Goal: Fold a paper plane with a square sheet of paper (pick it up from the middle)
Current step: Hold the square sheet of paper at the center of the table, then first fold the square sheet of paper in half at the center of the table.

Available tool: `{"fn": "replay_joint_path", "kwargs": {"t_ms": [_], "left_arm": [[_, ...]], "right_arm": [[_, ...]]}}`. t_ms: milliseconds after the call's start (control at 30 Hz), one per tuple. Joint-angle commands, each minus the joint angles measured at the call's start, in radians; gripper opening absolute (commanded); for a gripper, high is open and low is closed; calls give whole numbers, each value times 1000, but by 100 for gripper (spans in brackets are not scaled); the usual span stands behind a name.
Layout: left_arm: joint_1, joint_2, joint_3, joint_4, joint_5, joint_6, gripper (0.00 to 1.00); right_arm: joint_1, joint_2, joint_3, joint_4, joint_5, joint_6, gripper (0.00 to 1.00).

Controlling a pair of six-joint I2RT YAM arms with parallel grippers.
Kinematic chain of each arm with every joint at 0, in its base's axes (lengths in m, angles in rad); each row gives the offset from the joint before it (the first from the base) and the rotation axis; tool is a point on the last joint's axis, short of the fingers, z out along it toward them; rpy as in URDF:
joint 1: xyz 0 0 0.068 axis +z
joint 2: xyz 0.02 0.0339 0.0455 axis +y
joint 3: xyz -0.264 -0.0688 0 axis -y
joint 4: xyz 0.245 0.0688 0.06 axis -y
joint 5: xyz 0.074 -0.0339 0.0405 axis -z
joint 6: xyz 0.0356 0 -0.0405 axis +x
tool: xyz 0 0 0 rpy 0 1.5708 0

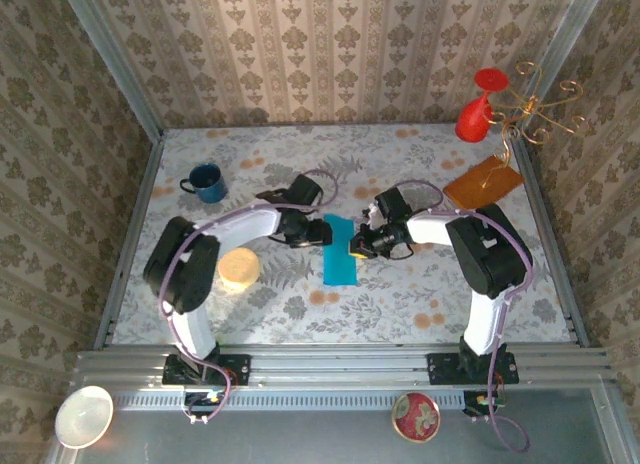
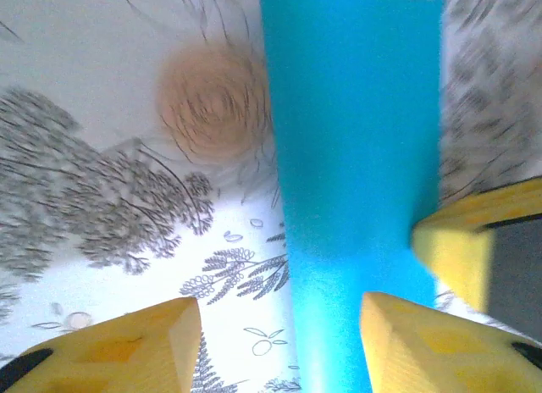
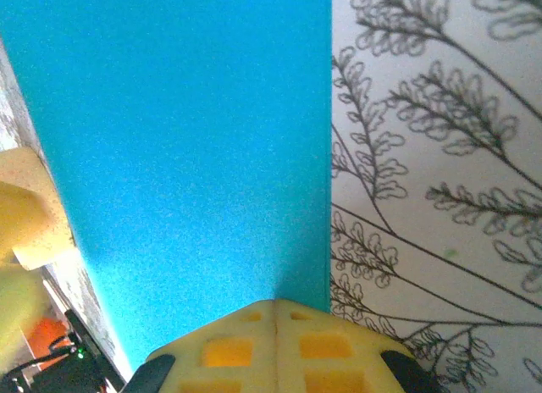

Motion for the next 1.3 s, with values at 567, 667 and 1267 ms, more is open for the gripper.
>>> {"fn": "replay_joint_path", "kwargs": {"t_ms": [567,667,1267], "left_arm": [[-86,115,19,127,187,-156,11],[-89,142,39,142,203,-167,11],[-31,179,-50,145,188,-137,9]], "right_arm": [[6,177,10,-217,187,-112,5],[5,177,9,-224,203,-116,5],[5,210,9,-278,286,-124,5]]}}
